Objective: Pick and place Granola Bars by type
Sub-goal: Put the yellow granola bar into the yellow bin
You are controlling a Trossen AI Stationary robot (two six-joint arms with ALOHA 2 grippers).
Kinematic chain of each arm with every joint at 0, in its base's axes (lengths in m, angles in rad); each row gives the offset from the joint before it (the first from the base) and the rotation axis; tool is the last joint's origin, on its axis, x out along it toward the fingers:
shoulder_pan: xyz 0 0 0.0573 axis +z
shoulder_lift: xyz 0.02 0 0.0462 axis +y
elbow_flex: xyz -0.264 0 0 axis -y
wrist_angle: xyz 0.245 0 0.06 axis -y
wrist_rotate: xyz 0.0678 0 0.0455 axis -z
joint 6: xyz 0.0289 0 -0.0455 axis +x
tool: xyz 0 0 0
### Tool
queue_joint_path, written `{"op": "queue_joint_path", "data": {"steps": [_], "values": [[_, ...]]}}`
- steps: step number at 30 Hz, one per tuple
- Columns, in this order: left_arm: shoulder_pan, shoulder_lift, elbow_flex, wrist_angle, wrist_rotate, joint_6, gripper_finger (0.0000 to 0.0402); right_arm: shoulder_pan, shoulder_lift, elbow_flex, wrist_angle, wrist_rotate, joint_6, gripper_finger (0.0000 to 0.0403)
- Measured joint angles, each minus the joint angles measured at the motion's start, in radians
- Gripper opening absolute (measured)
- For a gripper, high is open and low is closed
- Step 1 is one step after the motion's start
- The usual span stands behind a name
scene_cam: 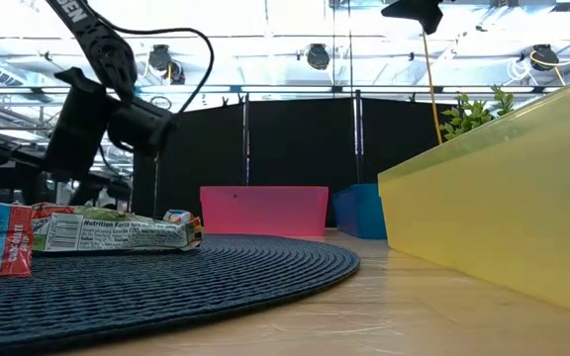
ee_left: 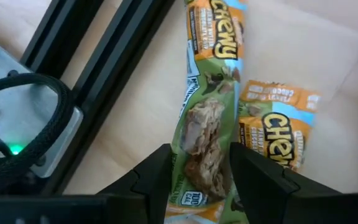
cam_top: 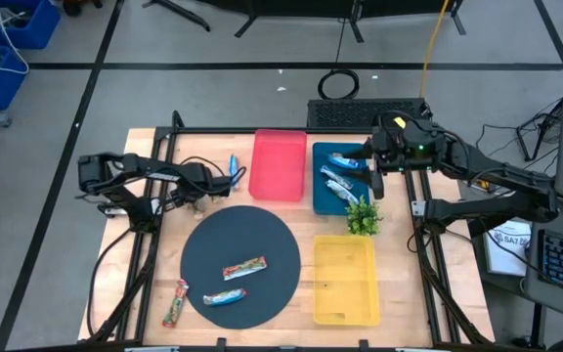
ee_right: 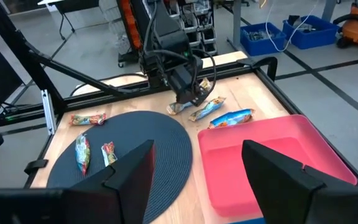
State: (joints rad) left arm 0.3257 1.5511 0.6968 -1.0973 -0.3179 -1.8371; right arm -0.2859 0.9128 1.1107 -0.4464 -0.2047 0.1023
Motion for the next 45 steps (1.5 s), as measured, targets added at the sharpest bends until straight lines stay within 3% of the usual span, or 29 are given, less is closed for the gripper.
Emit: {"op": "queue_joint_path", "data": {"steps": [8, 15, 23, 30, 35, 40, 45], "values": [[-0.022, 0.008, 0.000, -0.019, 0.008, -0.004, 0.0157, 0.000, -0.007, 0.000, -0.007, 0.001, 0.001, 0.0233], [-0.050, 0.008, 0.000, 0.008, -0.017, 0.000, 0.0024, 0.000, -0.007, 0.000, -0.006, 0.022, -0.006, 0.0233], [-0.110, -0.026, 0.037, -0.016, -0.032, -0.042, 0.0015, 0.000, -0.007, 0.000, -0.009, 0.024, -0.016, 0.0233], [-0.192, -0.125, 0.265, -0.229, -0.234, 0.003, 0.0014, -0.018, -0.003, 0.000, -0.009, 0.021, 0.033, 0.0233], [-0.281, -0.155, 0.490, -0.171, -0.339, 0.358, 0.0013, -0.027, -0.002, 0.000, -0.003, 0.019, 0.110, 0.0233], [-0.385, -0.153, 0.672, -0.004, -0.338, 0.722, 0.0013, -0.027, 0.012, 0.000, 0.061, -0.015, 0.129, 0.0237], [-0.460, -0.152, 0.765, 0.223, -0.298, 1.067, 0.0012, -0.024, 0.053, 0.000, 0.192, -0.092, 0.223, 0.0238]]}}
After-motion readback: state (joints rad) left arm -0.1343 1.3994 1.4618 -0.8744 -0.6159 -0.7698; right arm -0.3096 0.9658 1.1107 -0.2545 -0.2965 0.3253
